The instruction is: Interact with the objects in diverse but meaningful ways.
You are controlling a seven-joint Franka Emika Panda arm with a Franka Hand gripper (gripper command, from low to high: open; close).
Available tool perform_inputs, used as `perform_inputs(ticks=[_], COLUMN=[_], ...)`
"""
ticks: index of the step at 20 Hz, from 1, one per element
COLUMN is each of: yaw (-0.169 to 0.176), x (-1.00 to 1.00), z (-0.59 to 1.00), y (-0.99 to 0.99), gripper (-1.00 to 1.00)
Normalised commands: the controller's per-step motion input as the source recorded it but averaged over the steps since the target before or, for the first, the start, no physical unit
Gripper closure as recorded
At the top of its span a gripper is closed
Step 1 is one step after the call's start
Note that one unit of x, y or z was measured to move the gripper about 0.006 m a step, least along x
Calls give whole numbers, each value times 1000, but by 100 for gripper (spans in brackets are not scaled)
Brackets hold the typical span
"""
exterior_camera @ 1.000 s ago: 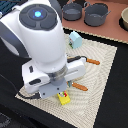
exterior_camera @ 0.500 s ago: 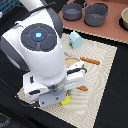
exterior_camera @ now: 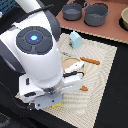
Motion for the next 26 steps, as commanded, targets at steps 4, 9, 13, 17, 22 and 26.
perform_inputs(ticks=[4,9,13,17,22,26], yaw=[184,163,134,114,105,103], x=[-684,-834,-969,-1000,-1000,-939], z=[309,42,-119,-215,-219,-189], y=[216,111,29,0,0,0], gripper=[100,100,100,100,100,100])
